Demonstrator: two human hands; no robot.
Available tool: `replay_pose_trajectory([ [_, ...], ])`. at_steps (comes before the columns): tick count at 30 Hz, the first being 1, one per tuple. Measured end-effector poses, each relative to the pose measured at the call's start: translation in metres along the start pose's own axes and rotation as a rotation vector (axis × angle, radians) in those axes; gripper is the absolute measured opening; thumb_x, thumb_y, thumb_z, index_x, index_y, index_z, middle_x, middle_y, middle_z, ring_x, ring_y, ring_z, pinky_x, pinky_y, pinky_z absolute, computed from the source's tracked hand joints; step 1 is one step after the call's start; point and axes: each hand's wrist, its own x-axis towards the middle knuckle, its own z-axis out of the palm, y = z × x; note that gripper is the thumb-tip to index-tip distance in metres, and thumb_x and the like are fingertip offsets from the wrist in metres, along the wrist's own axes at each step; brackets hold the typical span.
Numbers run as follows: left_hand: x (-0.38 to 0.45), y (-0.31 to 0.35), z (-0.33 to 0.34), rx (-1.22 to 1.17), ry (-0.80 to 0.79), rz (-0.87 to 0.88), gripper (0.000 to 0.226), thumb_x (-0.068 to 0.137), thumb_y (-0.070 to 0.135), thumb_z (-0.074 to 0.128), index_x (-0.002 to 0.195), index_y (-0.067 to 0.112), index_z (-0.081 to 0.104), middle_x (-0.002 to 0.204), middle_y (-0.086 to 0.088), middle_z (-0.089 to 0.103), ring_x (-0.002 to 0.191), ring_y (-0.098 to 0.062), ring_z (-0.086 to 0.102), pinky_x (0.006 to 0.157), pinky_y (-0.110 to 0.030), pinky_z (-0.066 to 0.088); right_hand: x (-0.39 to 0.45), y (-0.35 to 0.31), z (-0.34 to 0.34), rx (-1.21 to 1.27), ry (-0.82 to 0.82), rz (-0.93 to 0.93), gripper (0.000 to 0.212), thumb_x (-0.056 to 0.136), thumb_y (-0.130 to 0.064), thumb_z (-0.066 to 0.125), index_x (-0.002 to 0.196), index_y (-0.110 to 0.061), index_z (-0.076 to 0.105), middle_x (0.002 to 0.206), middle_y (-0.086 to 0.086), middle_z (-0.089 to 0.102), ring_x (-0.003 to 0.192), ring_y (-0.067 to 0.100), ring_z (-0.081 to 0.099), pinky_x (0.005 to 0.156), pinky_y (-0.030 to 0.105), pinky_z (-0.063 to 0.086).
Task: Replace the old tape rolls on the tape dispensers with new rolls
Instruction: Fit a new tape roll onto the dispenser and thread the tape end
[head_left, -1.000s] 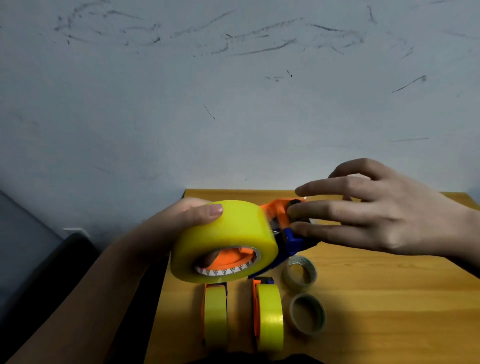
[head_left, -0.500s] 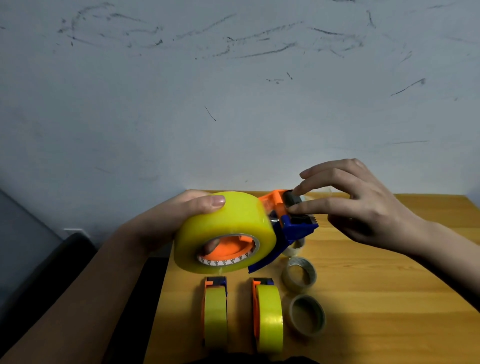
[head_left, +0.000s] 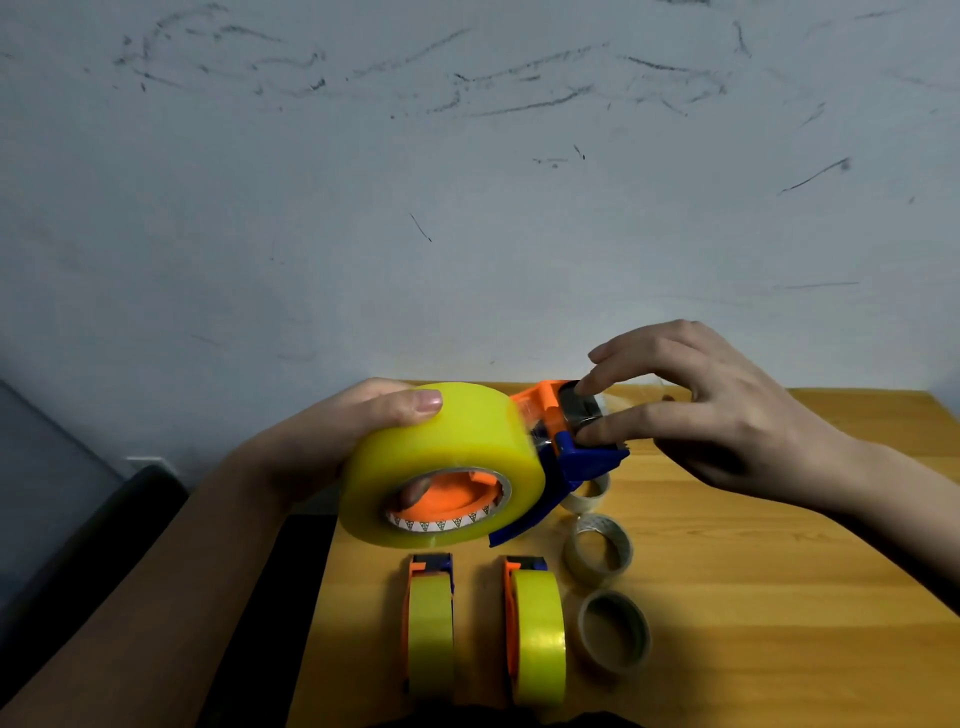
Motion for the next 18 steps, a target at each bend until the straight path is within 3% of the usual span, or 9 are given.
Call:
replay_pose_trajectory([
  [6,-0.0012,0.0015,-0.0009,0.008,-0.002,0.003,0.047,0.058,0.06,0.073,0.063,0.013,0.07,0.052,-0.009,0.063,0.045,-0.015,0.058,0.049,-0.02,0.048,0.0014,-0.0027,-0.0032,0.094,-0.081,0.02,0.038,0.094,-0.004,0.042,0.118,-0.029,0.057,0.126,0.0,0.054,0.123,0.024,0.05,0.082,0.046,0.045],
  [11,0.0023,0.0014,0.0011,0.06,-0.014,0.002,0.05,0.063,0.061,0.069,0.059,0.011,0.068,0.051,-0.009,0.062,0.046,-0.015,0.058,0.05,-0.021,0.048,0.0051,-0.0019,-0.0075,0.195,-0.216,0.098,0.048,0.083,-0.007,0.033,0.111,-0.03,0.065,0.126,-0.005,0.053,0.126,0.02,0.047,0.089,0.046,0.046],
  [18,0.0037,-0.0037,0.0,-0.015,0.001,-0.009,0.056,0.048,0.069,0.076,0.066,0.017,0.072,0.054,-0.009,0.063,0.046,-0.015,0.059,0.05,-0.02,0.05,0.0043,-0.0035,-0.0054,0.331,-0.061,0.104,0.037,0.095,-0.004,0.042,0.102,-0.021,0.073,0.117,-0.001,0.059,0.125,0.024,0.05,0.092,0.047,0.042],
])
